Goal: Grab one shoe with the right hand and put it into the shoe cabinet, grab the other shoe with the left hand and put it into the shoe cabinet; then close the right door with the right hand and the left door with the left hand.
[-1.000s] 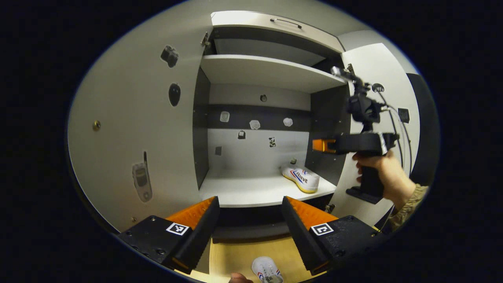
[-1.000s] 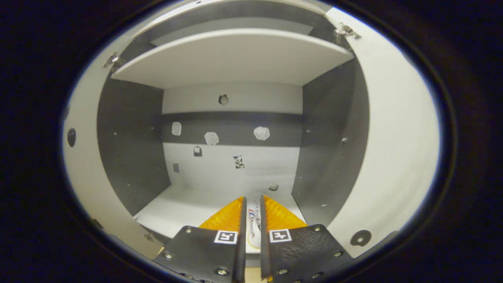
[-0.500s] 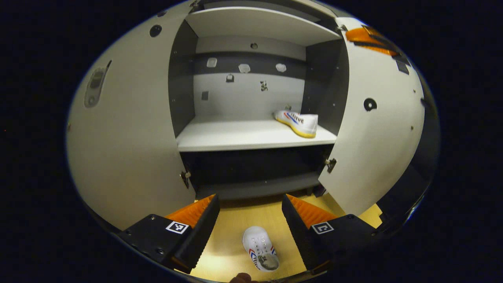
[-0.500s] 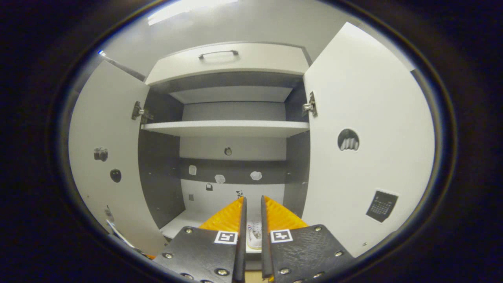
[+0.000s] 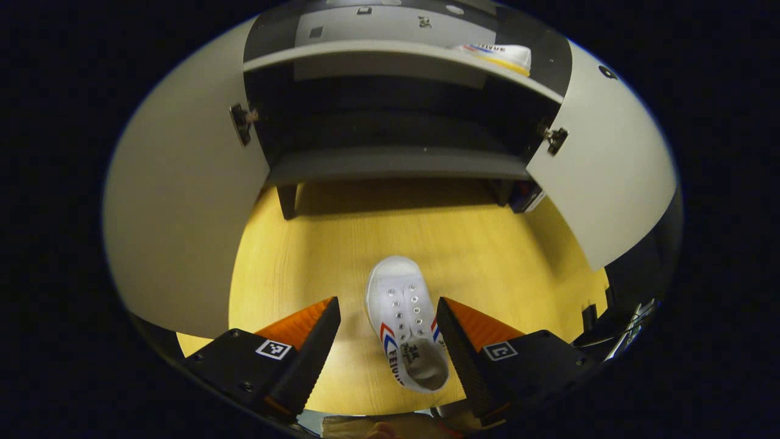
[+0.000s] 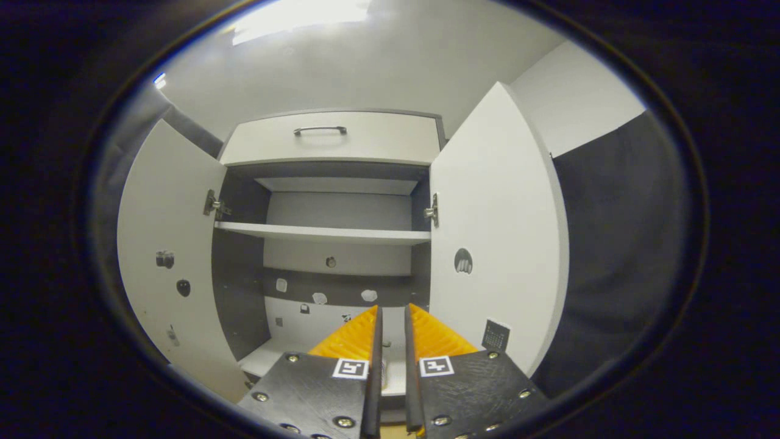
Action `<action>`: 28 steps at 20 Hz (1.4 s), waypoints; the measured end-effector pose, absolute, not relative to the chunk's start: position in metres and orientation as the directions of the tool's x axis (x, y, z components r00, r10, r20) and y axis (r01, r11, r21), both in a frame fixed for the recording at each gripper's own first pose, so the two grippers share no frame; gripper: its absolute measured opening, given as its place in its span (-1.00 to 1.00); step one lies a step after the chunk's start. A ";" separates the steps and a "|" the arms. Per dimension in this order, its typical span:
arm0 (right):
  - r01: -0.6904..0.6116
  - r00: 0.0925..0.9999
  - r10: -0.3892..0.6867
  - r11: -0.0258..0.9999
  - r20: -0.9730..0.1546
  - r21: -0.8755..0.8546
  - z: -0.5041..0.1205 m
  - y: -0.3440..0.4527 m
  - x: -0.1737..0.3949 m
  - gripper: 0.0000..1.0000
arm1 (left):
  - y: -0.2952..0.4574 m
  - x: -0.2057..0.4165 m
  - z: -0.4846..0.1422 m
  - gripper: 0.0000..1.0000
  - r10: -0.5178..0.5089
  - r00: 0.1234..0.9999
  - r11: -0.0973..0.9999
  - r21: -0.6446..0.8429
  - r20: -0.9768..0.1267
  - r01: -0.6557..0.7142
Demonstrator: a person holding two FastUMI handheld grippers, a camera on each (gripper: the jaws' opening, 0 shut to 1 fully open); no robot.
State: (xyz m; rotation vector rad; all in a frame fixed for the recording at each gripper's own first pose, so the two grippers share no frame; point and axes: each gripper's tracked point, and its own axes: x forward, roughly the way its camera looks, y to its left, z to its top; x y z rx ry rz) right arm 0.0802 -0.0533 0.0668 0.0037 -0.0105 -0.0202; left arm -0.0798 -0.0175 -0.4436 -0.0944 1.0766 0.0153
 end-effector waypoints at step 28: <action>0.094 0.994 -0.092 0.995 0.063 -0.031 0.083 -0.088 0.055 -0.67 | -0.015 -0.125 -0.514 -0.98 -0.147 0.234 0.962 -0.194 -0.961 -0.193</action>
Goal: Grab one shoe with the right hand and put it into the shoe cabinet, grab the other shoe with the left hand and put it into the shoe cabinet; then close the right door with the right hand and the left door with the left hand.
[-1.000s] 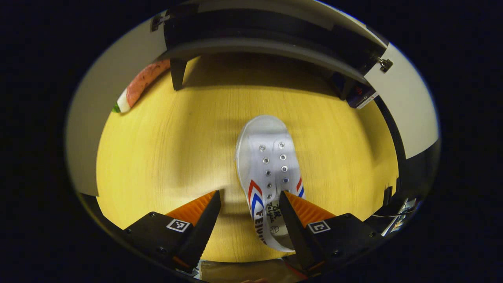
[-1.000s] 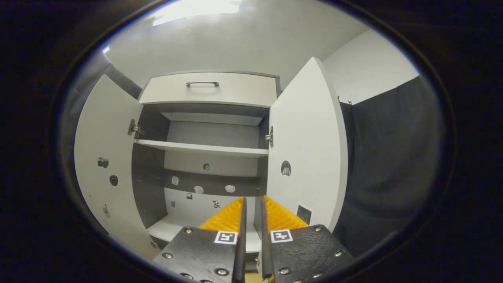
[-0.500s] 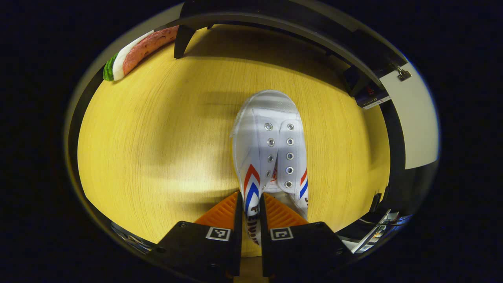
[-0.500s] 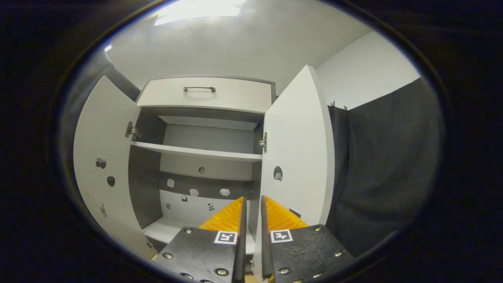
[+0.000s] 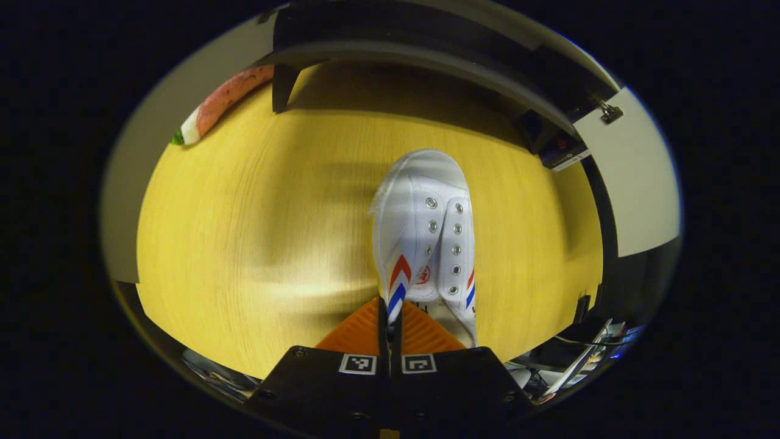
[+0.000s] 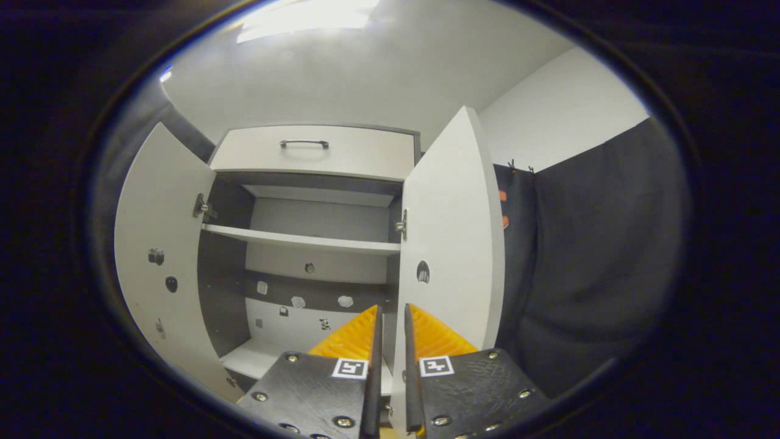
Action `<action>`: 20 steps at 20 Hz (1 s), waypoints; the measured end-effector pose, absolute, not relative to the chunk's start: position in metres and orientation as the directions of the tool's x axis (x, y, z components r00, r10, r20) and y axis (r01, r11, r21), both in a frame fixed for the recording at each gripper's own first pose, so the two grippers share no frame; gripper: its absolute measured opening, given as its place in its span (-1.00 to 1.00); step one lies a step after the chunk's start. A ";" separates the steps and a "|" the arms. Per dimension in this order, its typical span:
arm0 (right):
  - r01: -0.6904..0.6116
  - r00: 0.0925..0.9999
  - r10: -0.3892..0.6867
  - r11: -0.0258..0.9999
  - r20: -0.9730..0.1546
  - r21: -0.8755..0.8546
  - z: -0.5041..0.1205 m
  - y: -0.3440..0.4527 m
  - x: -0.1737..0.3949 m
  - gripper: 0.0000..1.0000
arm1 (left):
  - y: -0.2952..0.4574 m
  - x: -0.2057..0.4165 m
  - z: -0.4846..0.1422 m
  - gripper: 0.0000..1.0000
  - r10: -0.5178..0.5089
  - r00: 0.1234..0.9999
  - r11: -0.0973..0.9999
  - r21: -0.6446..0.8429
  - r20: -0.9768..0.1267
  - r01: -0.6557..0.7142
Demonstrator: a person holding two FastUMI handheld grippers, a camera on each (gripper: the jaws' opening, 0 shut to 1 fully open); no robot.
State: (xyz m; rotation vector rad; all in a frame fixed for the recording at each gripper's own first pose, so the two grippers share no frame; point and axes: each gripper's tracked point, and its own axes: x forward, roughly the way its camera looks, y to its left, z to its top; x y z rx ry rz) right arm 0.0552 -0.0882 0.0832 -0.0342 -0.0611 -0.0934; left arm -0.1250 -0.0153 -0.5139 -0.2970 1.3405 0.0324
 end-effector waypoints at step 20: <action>0.093 0.994 -0.094 0.996 0.057 0.014 0.090 -0.101 0.006 -0.67 | 0.039 0.167 -0.211 -0.99 -0.146 0.783 0.970 -0.244 -0.604 -0.008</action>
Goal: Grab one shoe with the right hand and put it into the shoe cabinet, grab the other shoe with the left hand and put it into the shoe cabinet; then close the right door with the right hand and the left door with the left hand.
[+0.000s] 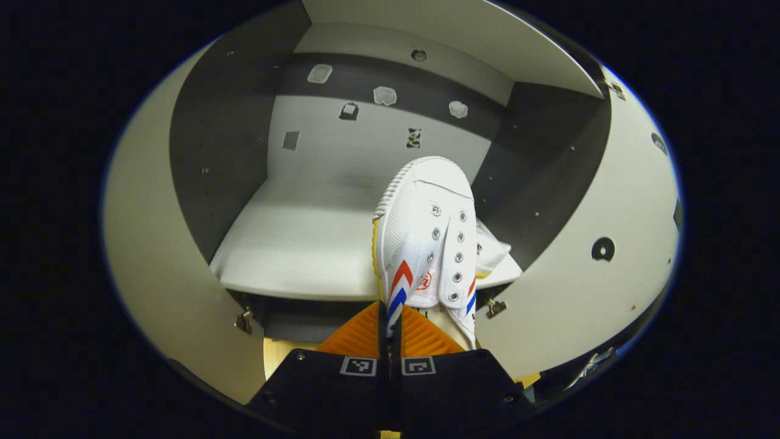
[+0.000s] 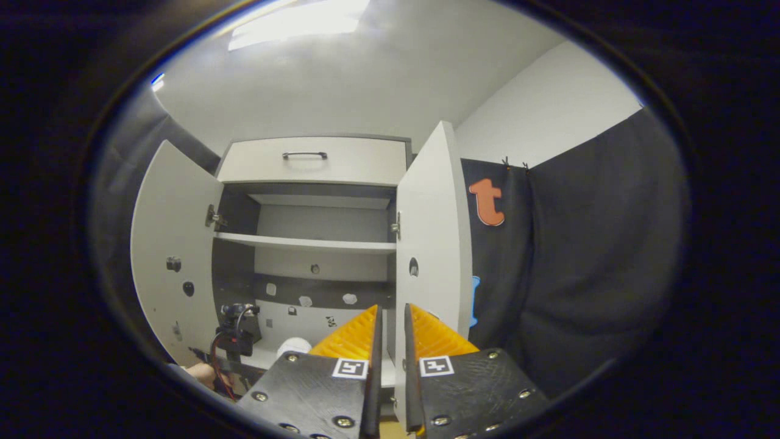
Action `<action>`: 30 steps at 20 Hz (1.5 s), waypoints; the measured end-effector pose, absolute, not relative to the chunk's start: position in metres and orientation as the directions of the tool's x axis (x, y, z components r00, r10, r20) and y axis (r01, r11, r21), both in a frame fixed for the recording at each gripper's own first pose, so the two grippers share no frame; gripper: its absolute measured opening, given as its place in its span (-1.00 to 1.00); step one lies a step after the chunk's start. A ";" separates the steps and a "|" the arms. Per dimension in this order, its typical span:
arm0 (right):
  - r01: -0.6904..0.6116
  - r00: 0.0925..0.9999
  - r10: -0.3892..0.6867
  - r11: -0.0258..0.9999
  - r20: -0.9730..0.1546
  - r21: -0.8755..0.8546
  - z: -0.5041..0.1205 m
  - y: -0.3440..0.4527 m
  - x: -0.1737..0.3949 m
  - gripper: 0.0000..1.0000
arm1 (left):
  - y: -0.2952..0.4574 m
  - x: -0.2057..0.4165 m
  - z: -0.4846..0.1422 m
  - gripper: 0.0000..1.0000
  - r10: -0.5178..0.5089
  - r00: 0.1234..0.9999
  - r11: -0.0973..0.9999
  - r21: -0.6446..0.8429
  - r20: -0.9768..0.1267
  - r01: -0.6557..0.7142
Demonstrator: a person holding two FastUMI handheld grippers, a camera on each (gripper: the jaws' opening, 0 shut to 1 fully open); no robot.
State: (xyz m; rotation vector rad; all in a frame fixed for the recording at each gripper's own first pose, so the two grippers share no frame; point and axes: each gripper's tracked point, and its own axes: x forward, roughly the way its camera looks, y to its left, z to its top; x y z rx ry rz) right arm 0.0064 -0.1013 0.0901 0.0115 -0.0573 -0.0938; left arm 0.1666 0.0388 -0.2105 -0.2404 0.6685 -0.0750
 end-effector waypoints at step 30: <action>0.265 0.950 -0.270 0.963 -0.157 -0.057 0.006 -0.221 0.021 0.56 | 0.068 0.284 -0.250 -0.13 -0.062 0.713 0.971 -0.207 -0.699 -0.119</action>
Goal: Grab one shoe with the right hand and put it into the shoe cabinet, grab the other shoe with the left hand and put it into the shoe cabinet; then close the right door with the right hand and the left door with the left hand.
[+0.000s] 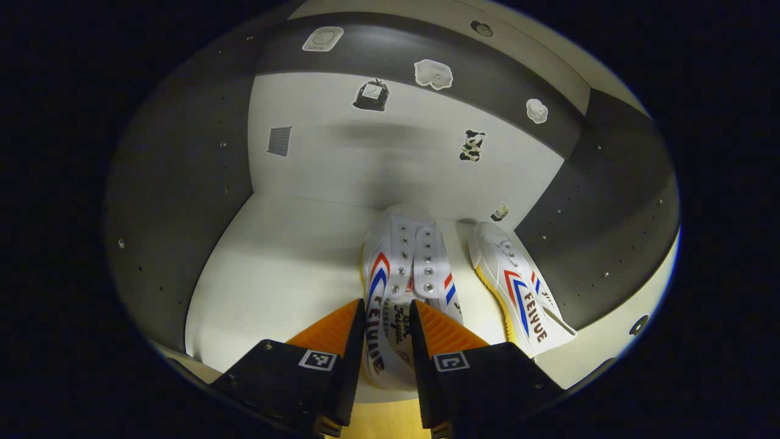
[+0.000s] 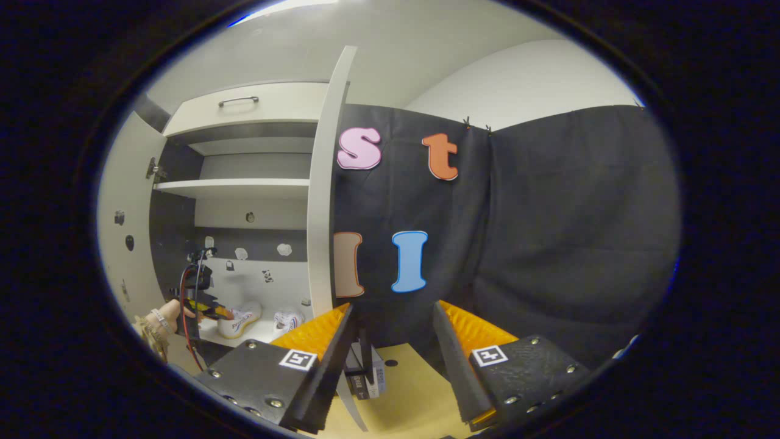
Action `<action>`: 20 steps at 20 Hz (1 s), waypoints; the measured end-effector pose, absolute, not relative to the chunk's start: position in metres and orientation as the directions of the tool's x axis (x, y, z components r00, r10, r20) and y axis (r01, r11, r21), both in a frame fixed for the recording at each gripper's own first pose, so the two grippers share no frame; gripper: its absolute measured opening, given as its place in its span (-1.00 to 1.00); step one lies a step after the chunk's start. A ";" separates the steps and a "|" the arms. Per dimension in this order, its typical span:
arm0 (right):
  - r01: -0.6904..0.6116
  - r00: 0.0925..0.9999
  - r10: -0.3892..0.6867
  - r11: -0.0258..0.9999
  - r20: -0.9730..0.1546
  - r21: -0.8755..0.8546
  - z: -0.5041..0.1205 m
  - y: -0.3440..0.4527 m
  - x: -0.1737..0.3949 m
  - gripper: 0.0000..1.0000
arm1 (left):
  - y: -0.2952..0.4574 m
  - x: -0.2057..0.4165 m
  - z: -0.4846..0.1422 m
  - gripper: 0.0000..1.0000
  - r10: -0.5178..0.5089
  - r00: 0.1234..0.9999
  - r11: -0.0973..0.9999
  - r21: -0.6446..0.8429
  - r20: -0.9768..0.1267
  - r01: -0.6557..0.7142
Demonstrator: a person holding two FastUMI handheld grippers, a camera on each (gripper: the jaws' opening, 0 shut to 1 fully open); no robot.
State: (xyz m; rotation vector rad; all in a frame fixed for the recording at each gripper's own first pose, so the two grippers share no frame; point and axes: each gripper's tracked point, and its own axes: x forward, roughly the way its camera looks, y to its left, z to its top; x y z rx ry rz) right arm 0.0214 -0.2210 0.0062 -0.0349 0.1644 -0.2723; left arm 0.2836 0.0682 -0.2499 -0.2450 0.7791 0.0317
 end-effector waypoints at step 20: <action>-0.231 0.955 0.228 0.973 -0.188 0.005 0.007 -0.060 0.017 0.52 | 0.029 0.067 -0.005 0.93 -0.105 0.973 0.994 -0.058 -0.207 0.095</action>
